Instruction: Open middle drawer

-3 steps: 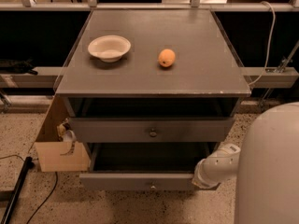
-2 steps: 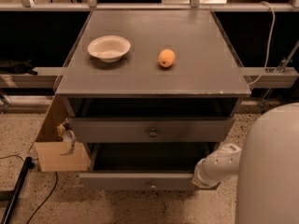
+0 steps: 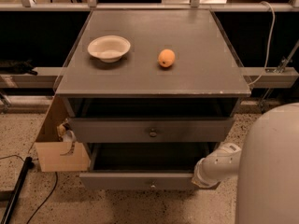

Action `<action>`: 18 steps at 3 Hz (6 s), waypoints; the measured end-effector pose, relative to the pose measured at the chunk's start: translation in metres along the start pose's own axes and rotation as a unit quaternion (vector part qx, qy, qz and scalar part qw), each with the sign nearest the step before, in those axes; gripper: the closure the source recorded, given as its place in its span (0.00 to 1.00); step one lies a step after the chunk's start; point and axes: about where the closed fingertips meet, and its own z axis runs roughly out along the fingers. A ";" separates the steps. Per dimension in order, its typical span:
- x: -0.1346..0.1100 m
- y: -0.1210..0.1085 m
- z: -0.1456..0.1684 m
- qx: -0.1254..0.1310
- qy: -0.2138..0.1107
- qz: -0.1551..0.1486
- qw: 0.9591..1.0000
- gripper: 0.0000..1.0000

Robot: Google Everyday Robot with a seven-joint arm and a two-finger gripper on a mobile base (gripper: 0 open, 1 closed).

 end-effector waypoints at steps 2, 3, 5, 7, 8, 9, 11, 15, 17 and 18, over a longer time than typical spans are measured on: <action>0.000 0.002 0.001 -0.002 -0.002 0.000 1.000 0.04; 0.003 0.016 0.008 -0.017 -0.017 -0.003 1.000 0.04; 0.036 0.080 0.008 -0.063 -0.026 -0.016 0.998 0.53; 0.035 0.079 -0.001 -0.063 -0.027 -0.016 0.998 0.99; 0.034 0.078 -0.004 -0.063 -0.027 -0.016 0.998 1.00; 0.034 0.078 -0.004 -0.063 -0.027 -0.016 0.998 0.85; 0.034 0.078 -0.004 -0.063 -0.027 -0.016 0.998 0.39; 0.042 0.068 0.007 -0.064 -0.005 -0.017 0.998 0.00; 0.042 0.068 0.007 -0.064 -0.005 -0.017 0.998 0.16; 0.046 0.070 0.007 -0.063 0.001 -0.016 0.998 0.39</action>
Offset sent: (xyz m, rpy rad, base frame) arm 0.0000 0.0000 0.0000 0.0000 0.0000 0.0000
